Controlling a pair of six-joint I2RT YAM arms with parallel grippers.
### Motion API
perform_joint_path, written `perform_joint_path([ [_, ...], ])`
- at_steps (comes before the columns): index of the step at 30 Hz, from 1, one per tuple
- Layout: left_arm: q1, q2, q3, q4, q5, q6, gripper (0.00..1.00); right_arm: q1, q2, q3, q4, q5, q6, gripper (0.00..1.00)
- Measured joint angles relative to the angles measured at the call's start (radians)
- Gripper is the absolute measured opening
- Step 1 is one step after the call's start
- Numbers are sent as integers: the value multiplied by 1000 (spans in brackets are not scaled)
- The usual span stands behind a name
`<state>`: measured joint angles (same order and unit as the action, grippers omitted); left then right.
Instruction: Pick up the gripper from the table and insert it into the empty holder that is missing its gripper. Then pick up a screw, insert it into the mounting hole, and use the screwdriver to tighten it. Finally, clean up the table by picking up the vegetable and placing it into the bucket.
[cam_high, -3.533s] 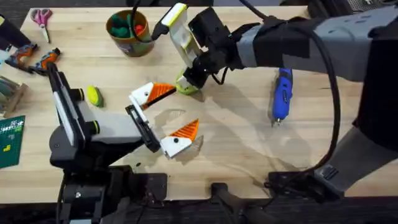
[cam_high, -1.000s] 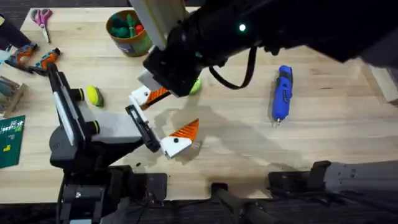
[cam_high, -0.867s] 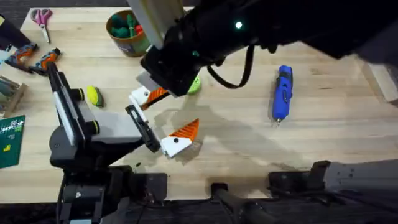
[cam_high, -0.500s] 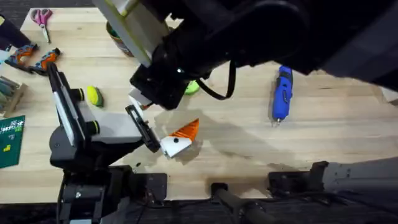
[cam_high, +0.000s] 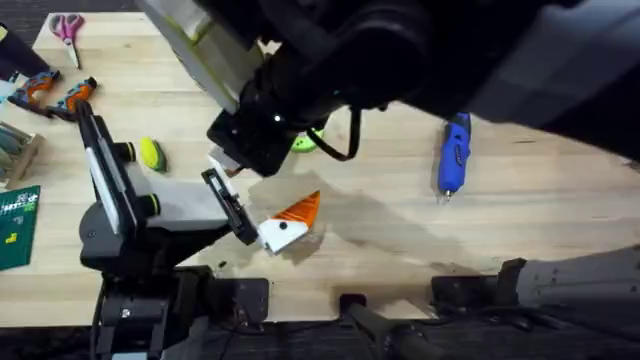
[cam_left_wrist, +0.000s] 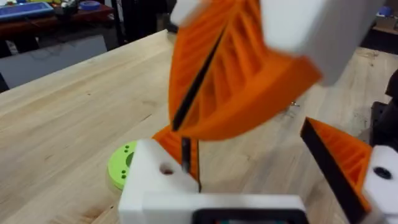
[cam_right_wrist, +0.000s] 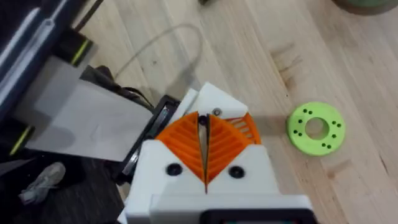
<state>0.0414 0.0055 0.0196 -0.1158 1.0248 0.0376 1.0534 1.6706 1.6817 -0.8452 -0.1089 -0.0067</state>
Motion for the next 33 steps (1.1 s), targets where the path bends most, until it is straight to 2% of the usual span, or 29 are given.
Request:
perform_joint_path([
  [33, 0, 0, 0, 0, 0, 0, 985, 0, 23, 0, 11, 45, 0, 6],
])
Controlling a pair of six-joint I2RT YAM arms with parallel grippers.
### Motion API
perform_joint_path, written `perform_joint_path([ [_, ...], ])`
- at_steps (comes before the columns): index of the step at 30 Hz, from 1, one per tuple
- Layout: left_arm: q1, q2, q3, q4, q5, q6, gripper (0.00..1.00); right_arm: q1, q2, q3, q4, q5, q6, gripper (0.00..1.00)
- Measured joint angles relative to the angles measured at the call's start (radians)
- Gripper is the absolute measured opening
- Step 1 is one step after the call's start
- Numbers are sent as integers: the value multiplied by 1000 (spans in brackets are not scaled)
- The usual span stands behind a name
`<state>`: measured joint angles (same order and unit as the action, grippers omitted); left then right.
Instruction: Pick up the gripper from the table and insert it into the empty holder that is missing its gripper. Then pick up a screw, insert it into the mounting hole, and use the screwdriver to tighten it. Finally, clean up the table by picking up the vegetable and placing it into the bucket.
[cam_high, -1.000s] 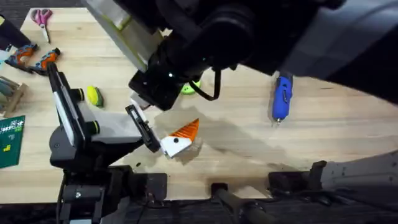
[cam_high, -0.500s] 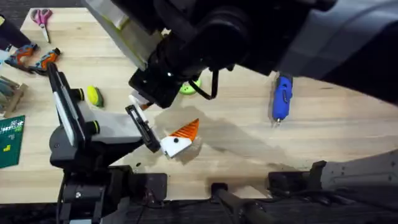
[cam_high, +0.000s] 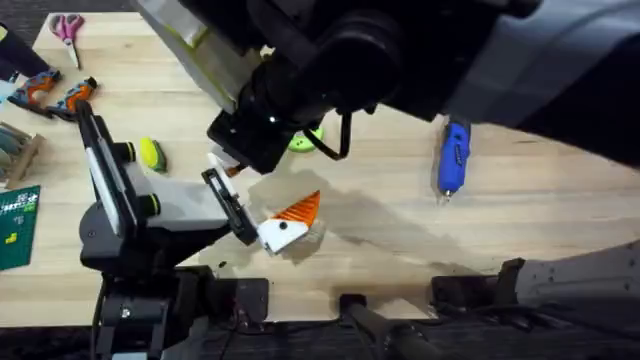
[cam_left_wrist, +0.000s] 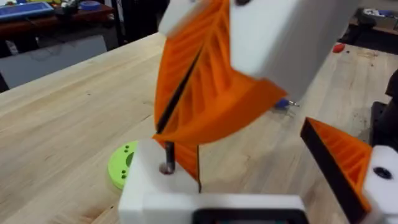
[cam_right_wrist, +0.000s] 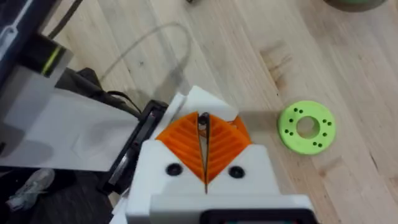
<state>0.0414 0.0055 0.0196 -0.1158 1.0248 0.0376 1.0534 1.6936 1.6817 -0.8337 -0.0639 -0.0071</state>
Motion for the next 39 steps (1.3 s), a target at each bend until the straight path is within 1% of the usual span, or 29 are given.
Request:
perform_joint_path([
  [39, 0, 0, 0, 0, 0, -1, 985, -1, 13, 2, -13, 0, 0, 6],
])
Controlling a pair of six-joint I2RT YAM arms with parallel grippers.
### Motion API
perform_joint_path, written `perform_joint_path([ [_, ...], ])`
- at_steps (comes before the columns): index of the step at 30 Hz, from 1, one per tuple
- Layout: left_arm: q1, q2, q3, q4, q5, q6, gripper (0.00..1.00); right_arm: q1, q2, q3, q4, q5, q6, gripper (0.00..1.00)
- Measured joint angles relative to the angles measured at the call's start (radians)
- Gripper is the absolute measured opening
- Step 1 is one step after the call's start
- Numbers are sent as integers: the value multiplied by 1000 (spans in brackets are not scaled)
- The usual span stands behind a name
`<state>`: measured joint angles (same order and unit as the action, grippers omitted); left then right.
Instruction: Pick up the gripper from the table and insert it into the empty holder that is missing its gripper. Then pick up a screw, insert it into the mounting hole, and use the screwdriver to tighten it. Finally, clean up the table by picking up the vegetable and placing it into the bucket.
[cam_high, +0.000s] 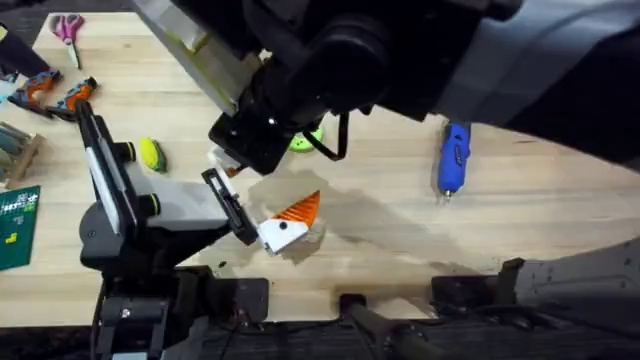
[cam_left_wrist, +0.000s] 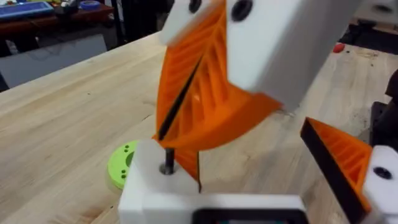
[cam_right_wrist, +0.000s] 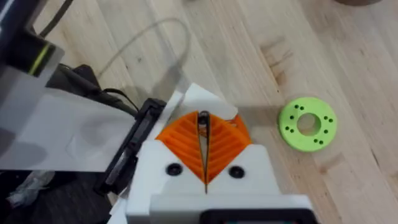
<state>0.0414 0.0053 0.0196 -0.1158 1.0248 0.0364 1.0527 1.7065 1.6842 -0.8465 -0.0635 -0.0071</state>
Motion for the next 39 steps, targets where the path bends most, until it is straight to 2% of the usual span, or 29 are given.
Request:
perform_joint_path([
  [39, 0, 0, 0, 0, 0, 1, 986, 0, 0, 7, -44, 4, 0, 6],
])
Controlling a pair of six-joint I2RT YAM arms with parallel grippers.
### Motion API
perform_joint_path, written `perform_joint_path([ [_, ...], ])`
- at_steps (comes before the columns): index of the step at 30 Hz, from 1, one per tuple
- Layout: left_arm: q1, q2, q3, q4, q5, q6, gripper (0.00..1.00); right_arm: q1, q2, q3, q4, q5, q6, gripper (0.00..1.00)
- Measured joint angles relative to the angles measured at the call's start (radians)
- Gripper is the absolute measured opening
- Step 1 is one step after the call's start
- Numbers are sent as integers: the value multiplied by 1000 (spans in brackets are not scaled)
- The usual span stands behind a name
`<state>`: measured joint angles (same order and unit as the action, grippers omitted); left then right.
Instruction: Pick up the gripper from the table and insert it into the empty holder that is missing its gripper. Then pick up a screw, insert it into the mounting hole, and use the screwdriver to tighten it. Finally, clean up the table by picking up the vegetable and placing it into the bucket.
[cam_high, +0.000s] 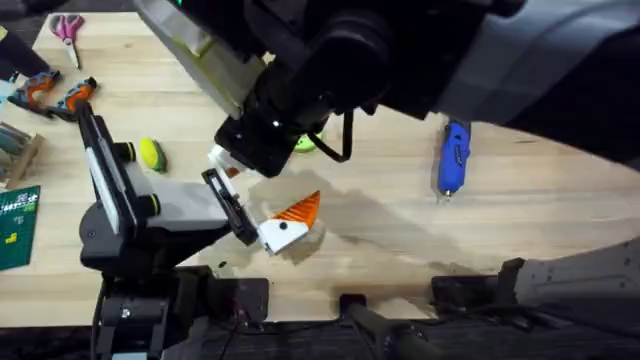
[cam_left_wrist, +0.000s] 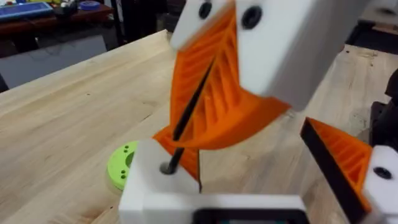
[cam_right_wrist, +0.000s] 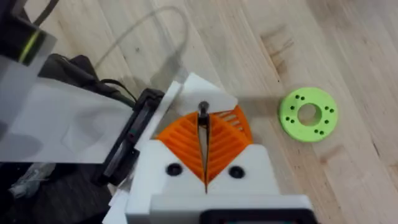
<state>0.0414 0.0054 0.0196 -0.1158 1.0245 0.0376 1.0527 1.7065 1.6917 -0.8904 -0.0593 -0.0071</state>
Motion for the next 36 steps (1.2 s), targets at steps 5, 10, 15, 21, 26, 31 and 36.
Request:
perform_joint_path([
  [5, 0, 0, 0, 0, 0, 0, 986, 0, 0, 0, 2, 0, 0, 6],
  [10, 0, 0, 0, 0, 0, 0, 986, 0, 0, 0, 17, 3, 0, 6],
  [15, 0, 0, 0, 0, 0, 0, 986, 0, 0, 0, 22, 3, 0, 6],
  [21, 0, 0, 0, 0, 0, 0, 986, 0, 2, 0, 20, 3, 0, 6],
  [26, 0, 0, 0, 0, -4, -5, 986, 0, 11, 10, 19, 3, 0, 6],
  [31, 0, 0, 0, 0, -4, -5, 985, 0, 11, 10, 15, 3, 0, 6],
  [36, 0, 0, 0, 0, -4, -5, 985, 0, 11, 10, 15, 3, 0, 6],
])
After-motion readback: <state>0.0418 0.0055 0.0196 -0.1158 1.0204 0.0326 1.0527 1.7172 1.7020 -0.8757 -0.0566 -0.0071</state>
